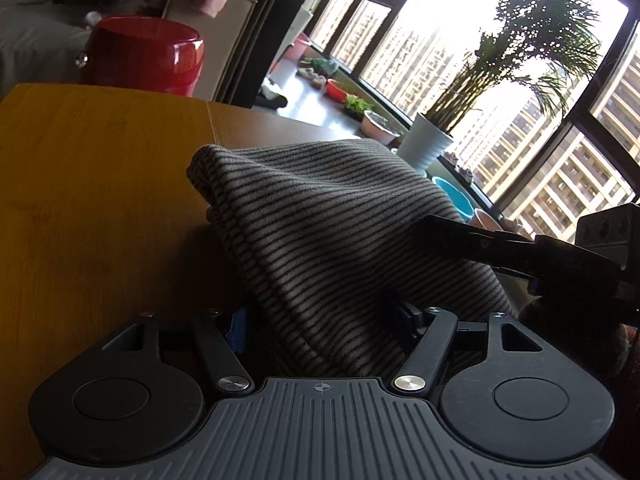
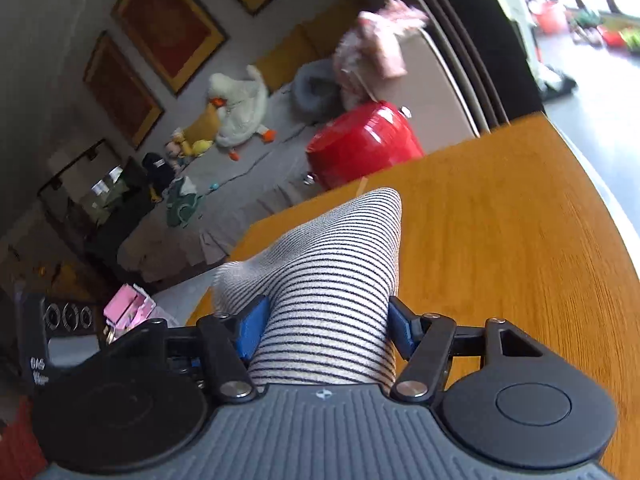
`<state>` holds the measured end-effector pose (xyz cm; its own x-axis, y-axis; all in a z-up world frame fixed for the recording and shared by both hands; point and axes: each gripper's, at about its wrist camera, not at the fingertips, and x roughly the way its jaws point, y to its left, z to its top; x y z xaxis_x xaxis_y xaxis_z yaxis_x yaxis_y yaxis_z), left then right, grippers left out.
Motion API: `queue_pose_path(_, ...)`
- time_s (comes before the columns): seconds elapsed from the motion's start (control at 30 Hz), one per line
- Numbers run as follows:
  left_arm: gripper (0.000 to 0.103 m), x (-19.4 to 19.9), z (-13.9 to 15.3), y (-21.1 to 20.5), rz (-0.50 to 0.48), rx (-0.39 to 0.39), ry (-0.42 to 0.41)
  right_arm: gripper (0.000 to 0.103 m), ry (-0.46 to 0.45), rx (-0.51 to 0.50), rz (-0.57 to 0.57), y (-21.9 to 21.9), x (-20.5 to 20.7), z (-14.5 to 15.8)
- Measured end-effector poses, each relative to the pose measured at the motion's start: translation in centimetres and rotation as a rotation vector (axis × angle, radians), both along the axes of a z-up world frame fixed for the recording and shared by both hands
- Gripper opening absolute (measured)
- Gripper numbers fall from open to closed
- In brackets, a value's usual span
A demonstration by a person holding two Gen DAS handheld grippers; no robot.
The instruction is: Fold clothes
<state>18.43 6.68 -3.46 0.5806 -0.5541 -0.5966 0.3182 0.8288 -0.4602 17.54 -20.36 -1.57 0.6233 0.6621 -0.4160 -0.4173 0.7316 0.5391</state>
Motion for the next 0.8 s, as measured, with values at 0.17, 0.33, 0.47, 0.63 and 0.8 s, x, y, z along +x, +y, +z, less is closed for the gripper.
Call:
queue_pose_path(0.17, 0.075, -0.3, -0.2, -0.1, 0.014, -0.017, 0.029, 0.063, 0.037, -0.082, -0.060, -0.7, -0.4, -0.4)
queue_pose_path(0.33, 0.072, -1.8, -0.5, -0.8, -0.038, -0.044, 0.028, 0.082, 0.094, -0.012, 0.017, -2.5, -2.5, -1.7)
queue_pose_path(0.47, 0.068, -1.9, -1.0, -1.0, -0.037, -0.029, -0.003, 0.073, 0.026, -0.104, 0.062, -1.2, -4.1, -2.2)
queue_pose_path(0.63, 0.064, 0.5, -0.7, 2.7, 0.076, -0.011, -0.016, 0.070, -0.001, -0.138, 0.095, 2.3, -0.5, -1.6)
queue_pose_path(0.8, 0.066, 3.5, -0.8, 8.5, 0.222, -0.015, -0.025, 0.071, -0.006, -0.114, 0.159, 8.2, 5.4, -1.9)
